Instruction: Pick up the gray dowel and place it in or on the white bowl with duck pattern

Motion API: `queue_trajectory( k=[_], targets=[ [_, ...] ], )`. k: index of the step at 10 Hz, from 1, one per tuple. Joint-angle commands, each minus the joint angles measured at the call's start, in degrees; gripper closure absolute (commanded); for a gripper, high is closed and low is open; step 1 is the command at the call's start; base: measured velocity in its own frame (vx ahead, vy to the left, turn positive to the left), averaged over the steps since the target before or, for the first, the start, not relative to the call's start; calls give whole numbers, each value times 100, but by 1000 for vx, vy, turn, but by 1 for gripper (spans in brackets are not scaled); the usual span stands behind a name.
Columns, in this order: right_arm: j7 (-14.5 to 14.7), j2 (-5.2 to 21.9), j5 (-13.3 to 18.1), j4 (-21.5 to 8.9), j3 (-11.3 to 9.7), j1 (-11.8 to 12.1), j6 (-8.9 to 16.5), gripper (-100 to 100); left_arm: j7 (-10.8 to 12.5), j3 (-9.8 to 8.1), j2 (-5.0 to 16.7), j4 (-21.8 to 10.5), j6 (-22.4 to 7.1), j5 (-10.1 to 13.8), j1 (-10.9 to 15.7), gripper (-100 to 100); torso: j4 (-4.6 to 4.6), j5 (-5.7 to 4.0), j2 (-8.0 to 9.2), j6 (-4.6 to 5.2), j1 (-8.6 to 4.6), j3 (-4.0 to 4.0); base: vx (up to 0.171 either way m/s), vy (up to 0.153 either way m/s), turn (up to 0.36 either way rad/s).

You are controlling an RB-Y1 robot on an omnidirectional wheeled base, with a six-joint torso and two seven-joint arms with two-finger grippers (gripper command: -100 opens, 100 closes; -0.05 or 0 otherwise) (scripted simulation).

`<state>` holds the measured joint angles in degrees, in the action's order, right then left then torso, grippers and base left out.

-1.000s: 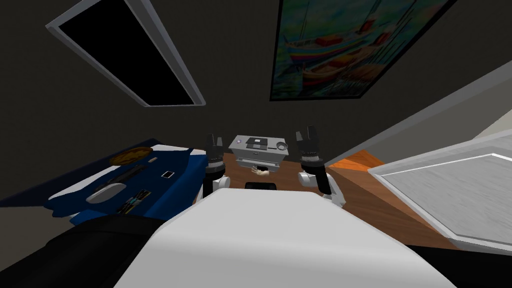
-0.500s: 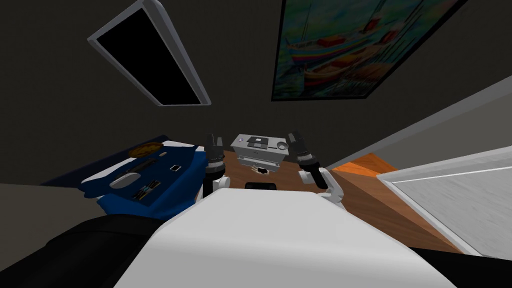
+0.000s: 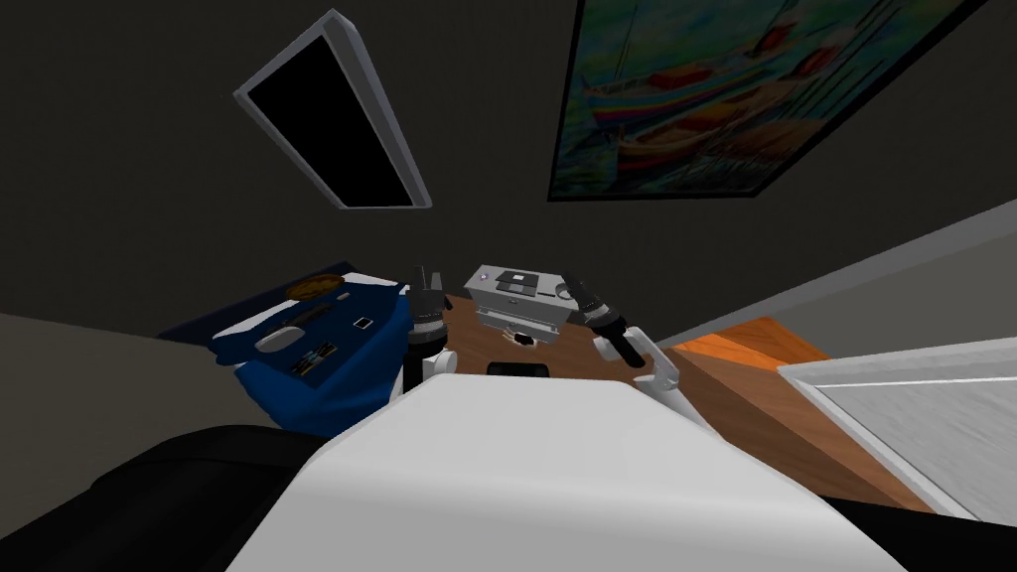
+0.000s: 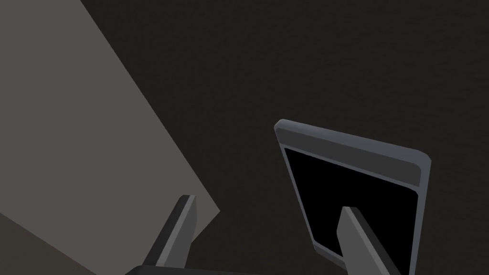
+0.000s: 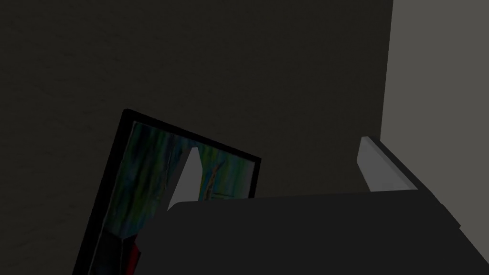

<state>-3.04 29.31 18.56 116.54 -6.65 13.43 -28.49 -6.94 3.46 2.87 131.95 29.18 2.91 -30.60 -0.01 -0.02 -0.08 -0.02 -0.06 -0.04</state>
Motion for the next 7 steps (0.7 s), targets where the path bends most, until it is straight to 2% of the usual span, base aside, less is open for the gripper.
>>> queue_trajectory(
  k=[1,2,3,5,6,7],
  targets=[
    [27,189,155,-223,-7,-36,-112,-100,0,0,0,0,0,0,0,0,0,0,0,0,0,0,7,-9,86],
    [74,396,390,-457,-90,-132,-175,-100,0,0,0,0,0,0,-1,0,-1,0,-1,4,0,-1,13,2,149],
    [74,424,400,-462,-90,-132,-175,-100,0,0,0,0,0,0,0,0,-1,1,-4,1,4,-2,13,2,77],
    [161,801,818,-889,-266,-314,-314,-100,0,0,0,0,0,0,0,0,-2,1,-8,1,6,-5,31,10,197],
    [161,905,916,-980,-266,-314,-314,-100,0,0,0,0,0,0,-1,0,-3,2,-14,1,8,-8,38,2,90],
    [199,1076,1142,-1177,-358,-397,-390,-100,0,0,0,0,0,0,-1,0,-3,1,-13,5,6,-8,44,10,175]
  ],
)
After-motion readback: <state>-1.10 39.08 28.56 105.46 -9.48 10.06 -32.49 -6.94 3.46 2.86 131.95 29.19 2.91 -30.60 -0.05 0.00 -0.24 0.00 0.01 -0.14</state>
